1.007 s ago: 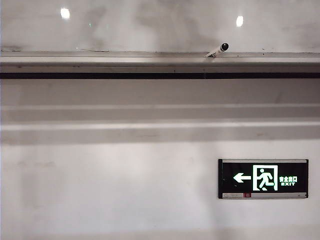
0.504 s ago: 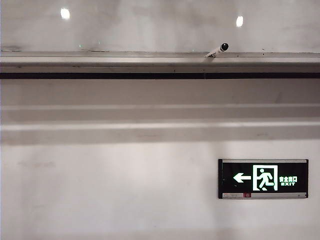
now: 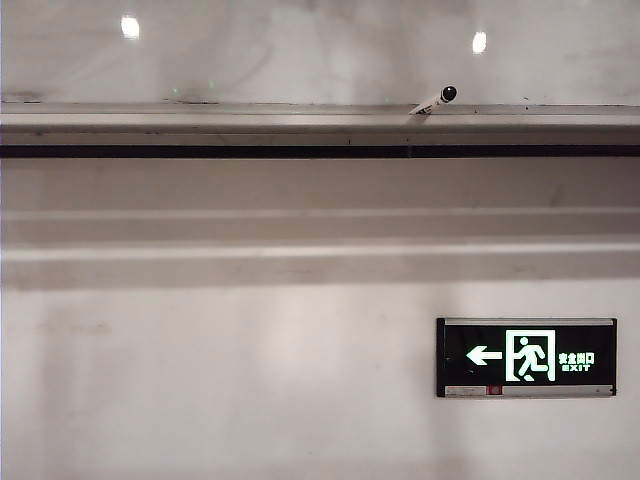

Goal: Wipe the whiteboard clean using the black magnetic whiteboard eraser attached to the whiteboard.

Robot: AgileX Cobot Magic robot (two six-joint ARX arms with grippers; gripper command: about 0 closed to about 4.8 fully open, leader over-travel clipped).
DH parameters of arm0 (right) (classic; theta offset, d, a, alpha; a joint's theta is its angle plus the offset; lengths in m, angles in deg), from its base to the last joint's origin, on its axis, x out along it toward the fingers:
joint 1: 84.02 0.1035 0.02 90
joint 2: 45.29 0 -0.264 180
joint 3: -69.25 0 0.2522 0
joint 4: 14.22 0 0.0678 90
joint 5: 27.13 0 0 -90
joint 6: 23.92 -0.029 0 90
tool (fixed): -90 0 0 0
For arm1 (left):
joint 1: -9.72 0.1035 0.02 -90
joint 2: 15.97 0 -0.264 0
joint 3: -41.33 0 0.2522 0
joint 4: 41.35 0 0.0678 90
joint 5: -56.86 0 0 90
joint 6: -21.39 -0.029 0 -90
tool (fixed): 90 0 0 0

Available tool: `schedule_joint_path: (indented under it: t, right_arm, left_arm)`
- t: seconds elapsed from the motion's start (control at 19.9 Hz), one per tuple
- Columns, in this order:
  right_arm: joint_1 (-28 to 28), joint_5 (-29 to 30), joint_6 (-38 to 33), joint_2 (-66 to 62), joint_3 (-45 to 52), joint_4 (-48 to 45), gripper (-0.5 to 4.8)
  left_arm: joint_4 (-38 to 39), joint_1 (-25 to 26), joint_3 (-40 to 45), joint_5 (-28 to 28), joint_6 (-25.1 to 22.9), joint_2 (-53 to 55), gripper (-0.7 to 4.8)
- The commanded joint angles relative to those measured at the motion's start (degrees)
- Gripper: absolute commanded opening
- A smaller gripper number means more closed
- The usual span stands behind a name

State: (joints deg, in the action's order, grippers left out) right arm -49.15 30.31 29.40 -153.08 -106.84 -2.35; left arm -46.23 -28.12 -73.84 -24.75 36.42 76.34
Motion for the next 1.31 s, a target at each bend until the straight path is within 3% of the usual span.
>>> schedule_joint_path:
  t: [0.05,0.5,0.76,1.11,1.31]
  right_arm:
    - [0.52,-0.33,-0.44,0.98,-0.2,0.39,-0.03]
    - [2.49,-0.33,-0.81,1.7,-0.22,0.42,-0.03]
    - [4.39,-0.35,-0.81,2.14,-0.22,0.37,-0.03]
    - [4.61,-0.98,-0.79,2.4,-0.22,2.27,-0.03]
    - [2.27,2.16,-1.16,2.38,-0.15,8.02,-0.01]
  left_arm:
    - [-1.18,-0.55,-7.37,5.73,-1.25,6.47,4.36]
    - [0.13,-0.63,-30.49,9.57,-1.11,25.0,4.36]
    - [0.11,-0.63,-35.89,11.41,-1.07,29.57,4.36]
    - [-0.07,-0.61,-36.39,12.24,0.39,30.97,4.36]
    - [9.86,-1.92,-36.41,10.54,-9.18,26.58,4.36]
